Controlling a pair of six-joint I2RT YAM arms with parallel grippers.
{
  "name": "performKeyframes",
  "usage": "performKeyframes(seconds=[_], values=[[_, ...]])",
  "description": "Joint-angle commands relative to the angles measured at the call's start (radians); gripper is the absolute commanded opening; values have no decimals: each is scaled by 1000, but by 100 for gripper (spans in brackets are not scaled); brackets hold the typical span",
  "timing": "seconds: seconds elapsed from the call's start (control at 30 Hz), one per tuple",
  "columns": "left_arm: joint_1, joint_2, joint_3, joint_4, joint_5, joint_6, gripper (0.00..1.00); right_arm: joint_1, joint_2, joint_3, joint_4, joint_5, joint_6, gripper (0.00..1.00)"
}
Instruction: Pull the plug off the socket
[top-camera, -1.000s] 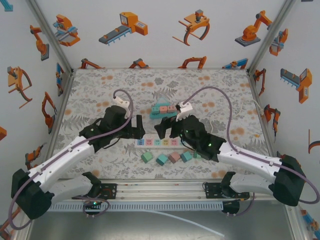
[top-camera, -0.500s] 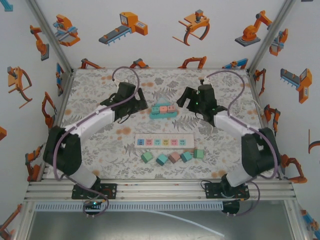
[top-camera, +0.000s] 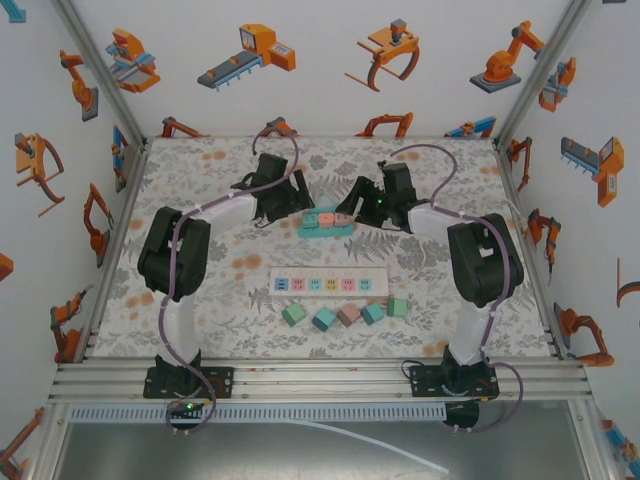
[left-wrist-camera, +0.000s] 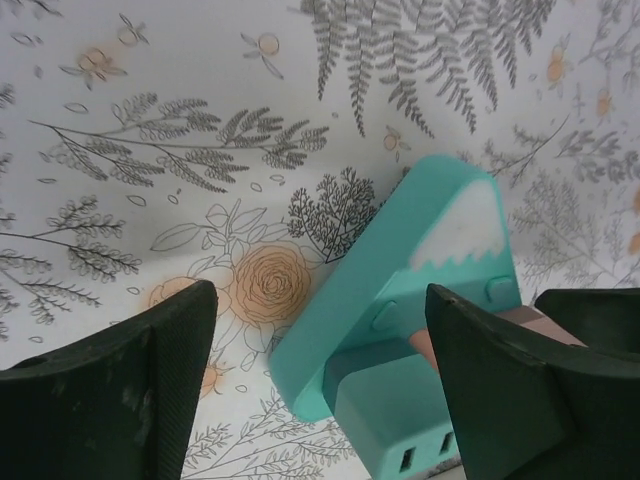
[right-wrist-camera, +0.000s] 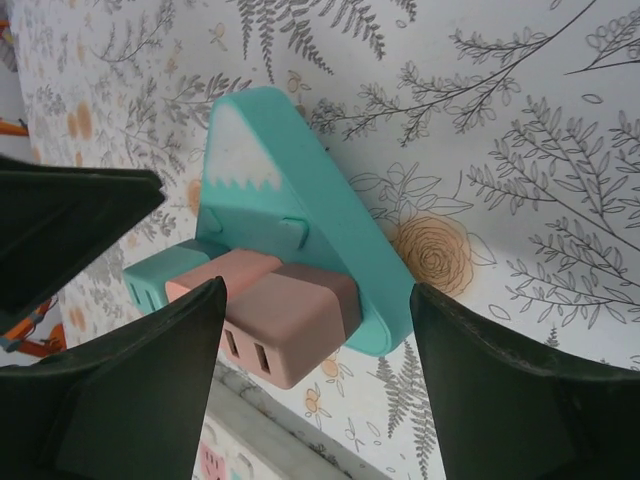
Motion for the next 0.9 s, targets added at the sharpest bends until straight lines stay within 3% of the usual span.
performKeyframes(seconds=[0.0, 0.13, 0.4, 0.57, 0.7, 0.87], values=[[-4, -11, -31, 3, 75, 12, 71, 18, 15, -14, -9, -78, -40, 61], [-20, -68, -145, 17, 98, -13, 65, 39, 14, -45, 1, -97, -40, 58], [-65, -191, -234, -52, 77, 8, 63, 122, -121, -202, 57, -47, -1, 56], [-108, -262, -221, -133, -35, 55, 68, 140, -204, -271, 76, -2, -10, 56], [-114, -286, -121, -287, -97, 154, 70, 140, -304, -253, -25, 71, -100, 66], [-115, -281, 11, -414, -173, 388, 71, 140, -468, -243, -82, 152, -322, 70]])
